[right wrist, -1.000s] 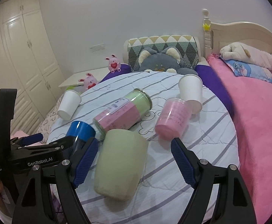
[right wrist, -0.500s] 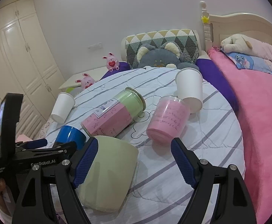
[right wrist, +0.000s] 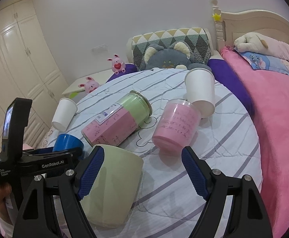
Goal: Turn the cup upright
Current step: 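Rotate the held cup with the left tool so its open rim faces up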
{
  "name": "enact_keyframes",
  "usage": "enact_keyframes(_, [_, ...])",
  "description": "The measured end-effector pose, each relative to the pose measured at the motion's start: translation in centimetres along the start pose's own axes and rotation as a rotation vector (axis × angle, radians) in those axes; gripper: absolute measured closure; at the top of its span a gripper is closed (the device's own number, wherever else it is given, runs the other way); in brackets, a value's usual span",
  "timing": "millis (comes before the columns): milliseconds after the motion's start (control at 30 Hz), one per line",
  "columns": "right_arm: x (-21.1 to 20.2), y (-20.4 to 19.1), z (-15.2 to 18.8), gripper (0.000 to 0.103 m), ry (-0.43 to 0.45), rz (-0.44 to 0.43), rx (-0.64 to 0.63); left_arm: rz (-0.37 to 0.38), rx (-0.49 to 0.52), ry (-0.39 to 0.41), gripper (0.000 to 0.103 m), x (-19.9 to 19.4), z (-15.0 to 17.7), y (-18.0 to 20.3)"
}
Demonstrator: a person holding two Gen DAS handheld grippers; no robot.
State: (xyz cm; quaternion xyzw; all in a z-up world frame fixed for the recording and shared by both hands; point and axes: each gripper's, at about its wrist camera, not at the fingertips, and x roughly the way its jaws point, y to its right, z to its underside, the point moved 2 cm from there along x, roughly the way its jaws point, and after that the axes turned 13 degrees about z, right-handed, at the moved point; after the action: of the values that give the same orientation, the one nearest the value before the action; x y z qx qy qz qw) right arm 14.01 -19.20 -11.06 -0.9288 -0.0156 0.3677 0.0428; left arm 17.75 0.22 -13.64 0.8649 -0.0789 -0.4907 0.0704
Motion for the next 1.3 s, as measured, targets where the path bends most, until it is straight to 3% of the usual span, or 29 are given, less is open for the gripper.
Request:
enact_keyframes(333, [-0.4, -0.7, -0.2, 0.021, 0.015, -0.001, -0.003, 0.005, 0.047, 0.235, 0.032, -4.5, -0.2, 0.0])
enact_keyframes(500, [-0.6, -0.9, -0.2, 0.021, 0.019, 0.002, -0.002, -0.033, 0.062, 0.339, 0.033, -5.9, -0.1, -0.2])
enact_keyframes(733, [-0.9, -1.3, 0.1, 0.021, 0.013, 0.008, -0.001, 0.013, 0.1, 0.373, 0.033, -6.8, 1.2, 0.5])
enact_keyframes(1033, [-2.2, -1.3, 0.5, 0.021, 0.025, 0.01, -0.001, 0.021, 0.095, 0.349, 0.033, -6.6, 2.2, 0.5])
enact_keyframes(1100, [-2.3, -1.2, 0.6, 0.021, 0.025, 0.01, -0.001, 0.049, 0.072, 0.341, 0.028, -6.8, 2.3, 0.1])
enact_keyframes(1167, [-2.4, -1.2, 0.6, 0.021, 0.031, 0.011, -0.002, 0.058, 0.037, 0.326, 0.014, -6.7, 1.9, -0.6])
enact_keyframes(1300, [-2.5, -1.3, 0.5, 0.021, 0.039, 0.012, -0.006, 0.053, 0.003, 0.318, 0.013, -6.3, 0.6, -1.3])
